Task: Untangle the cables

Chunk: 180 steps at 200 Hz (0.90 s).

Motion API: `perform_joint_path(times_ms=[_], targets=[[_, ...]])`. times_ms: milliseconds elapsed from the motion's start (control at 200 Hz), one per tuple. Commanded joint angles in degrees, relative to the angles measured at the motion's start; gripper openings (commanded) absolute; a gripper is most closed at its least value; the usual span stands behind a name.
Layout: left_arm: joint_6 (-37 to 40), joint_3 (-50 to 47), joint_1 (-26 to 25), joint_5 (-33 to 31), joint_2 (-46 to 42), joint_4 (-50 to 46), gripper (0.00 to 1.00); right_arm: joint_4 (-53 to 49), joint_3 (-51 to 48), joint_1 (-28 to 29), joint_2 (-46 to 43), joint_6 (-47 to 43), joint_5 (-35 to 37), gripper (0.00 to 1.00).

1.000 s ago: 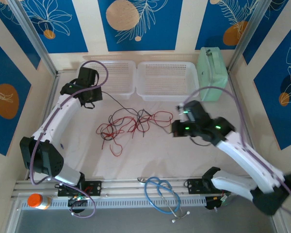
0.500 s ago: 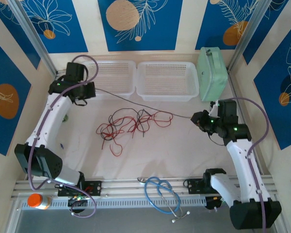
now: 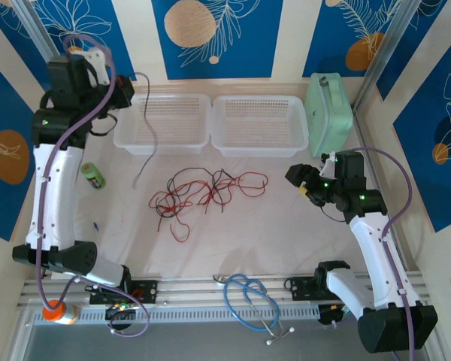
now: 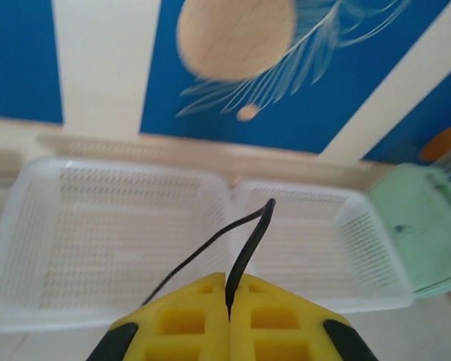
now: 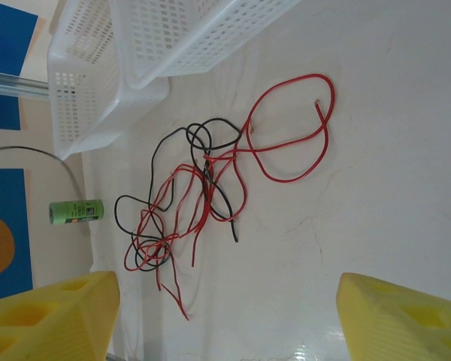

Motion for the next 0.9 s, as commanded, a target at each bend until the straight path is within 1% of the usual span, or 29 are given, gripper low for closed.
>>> perform_joint_path(times_ms=[0,80,135,275,345,430,635,895], targets=[[-1.26,7.82,0.22,5.32,1.5,-0.73,0.0,0.28,-0.16,1.69,-0.17,0.43,-1.55,0.76],[-0.87,12.49,0.22,4.15,2.86,-1.15,0.0,0.81,-0.04,3.45,0.48,0.74,-0.83,0.76],[-0.51,13.68,0.22,3.72,3.34,0.13,0.0,0.92,0.26,4.69,1.13,0.76,-0.17,0.76],[0.46,9.56,0.29,3.17,3.24,8.68,0.0,1.05,0.92,6.93,2.39,0.74,1.12,0.76],[1.1,8.51,0.3,1.86,4.21,11.05,0.0,1.03,0.95,7.47,2.57,0.74,1.57,0.76],[2.17,8.44,0.3,0.37,5.9,12.78,0.0,0.77,0.77,7.61,2.32,0.74,1.97,0.76],[3.56,5.56,0.3,-0.91,8.65,19.92,0.0,-0.28,0.07,7.49,1.52,0.3,3.49,0.76],[4.31,7.99,0.39,-2.33,12.43,22.67,0.0,1.07,-1.87,7.43,1.85,1.07,3.36,0.76]])
